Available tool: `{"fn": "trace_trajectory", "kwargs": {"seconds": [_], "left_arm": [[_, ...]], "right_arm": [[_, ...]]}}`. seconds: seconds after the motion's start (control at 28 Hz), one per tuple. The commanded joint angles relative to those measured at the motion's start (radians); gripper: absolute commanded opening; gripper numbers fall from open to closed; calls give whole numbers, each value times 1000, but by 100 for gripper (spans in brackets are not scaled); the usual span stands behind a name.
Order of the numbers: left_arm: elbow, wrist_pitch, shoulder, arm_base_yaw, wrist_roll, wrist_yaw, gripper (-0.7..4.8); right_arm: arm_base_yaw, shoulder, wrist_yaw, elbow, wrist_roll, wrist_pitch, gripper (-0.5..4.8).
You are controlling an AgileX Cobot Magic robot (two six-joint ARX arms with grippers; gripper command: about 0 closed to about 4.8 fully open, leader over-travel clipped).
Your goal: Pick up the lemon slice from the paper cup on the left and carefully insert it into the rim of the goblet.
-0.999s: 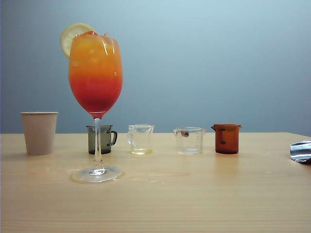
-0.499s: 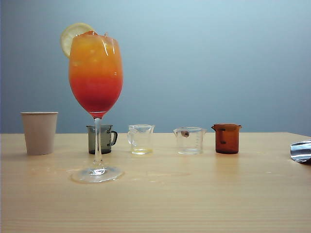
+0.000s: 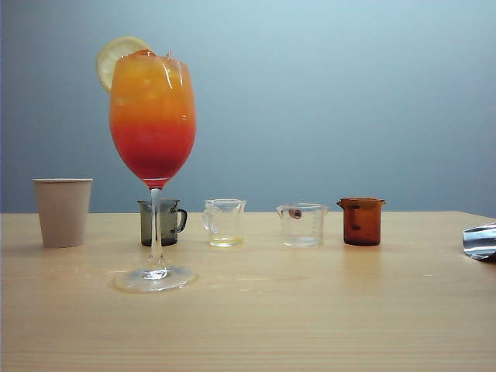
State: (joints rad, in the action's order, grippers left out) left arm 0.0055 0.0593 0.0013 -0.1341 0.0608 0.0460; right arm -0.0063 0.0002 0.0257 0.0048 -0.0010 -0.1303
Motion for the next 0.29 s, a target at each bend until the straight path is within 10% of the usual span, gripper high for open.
{"fn": "trace_trajectory", "kwargs": {"seconds": [0.04, 0.29], "left_arm": [[3, 7, 0, 0, -1, -1, -4], [3, 6, 0, 0, -1, -1, -5]], "right_arm": [[0, 1, -2, -4, 0, 17, -1], [0, 1, -2, -4, 0, 0, -1]]}}
